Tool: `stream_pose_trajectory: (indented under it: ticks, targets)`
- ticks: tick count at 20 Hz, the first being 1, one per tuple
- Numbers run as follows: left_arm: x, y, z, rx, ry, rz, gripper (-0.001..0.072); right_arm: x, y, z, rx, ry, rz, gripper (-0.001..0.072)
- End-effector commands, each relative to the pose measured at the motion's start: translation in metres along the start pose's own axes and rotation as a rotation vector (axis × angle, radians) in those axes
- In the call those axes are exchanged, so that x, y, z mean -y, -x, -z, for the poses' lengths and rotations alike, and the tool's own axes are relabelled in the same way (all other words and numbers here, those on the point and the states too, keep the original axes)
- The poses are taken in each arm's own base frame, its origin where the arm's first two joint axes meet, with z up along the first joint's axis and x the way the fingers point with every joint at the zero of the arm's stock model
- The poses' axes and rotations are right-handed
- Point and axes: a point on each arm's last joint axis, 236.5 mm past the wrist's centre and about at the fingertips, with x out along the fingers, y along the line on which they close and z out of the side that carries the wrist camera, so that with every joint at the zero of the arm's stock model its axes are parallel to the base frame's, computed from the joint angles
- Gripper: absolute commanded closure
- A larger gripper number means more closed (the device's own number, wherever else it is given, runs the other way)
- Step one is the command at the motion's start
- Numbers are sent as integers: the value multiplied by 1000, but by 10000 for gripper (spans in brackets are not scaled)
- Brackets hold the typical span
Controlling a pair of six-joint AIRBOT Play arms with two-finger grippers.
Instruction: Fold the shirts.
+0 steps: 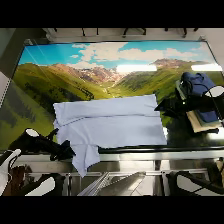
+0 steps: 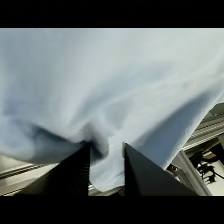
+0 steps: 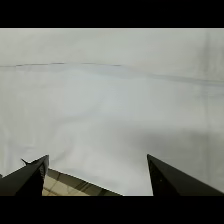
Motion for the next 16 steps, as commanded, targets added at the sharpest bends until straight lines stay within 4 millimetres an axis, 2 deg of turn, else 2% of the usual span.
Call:
stream_pose_trajectory:
  ticks: [1, 5, 8, 12, 16]
  targets:
    - [1, -7, -21, 80, -39, -45, 688, -1, 0, 0, 0, -1, -3, 8]
    - [8, 4, -22, 78, -91, -50, 696, -1, 1, 0, 1, 0, -3, 8]
    - [23, 37, -19, 126, -185, -75, 696, 11, 5, 6, -21, 27, 36, 8]
    - [23, 80, -16, 248, -230, -182, 696, 72, 14, 31, -84, -60, 163, 8]
    - [22, 77, -5, 257, -227, -174, 696, 112, -6, 76, -144, -223, 131, 8]
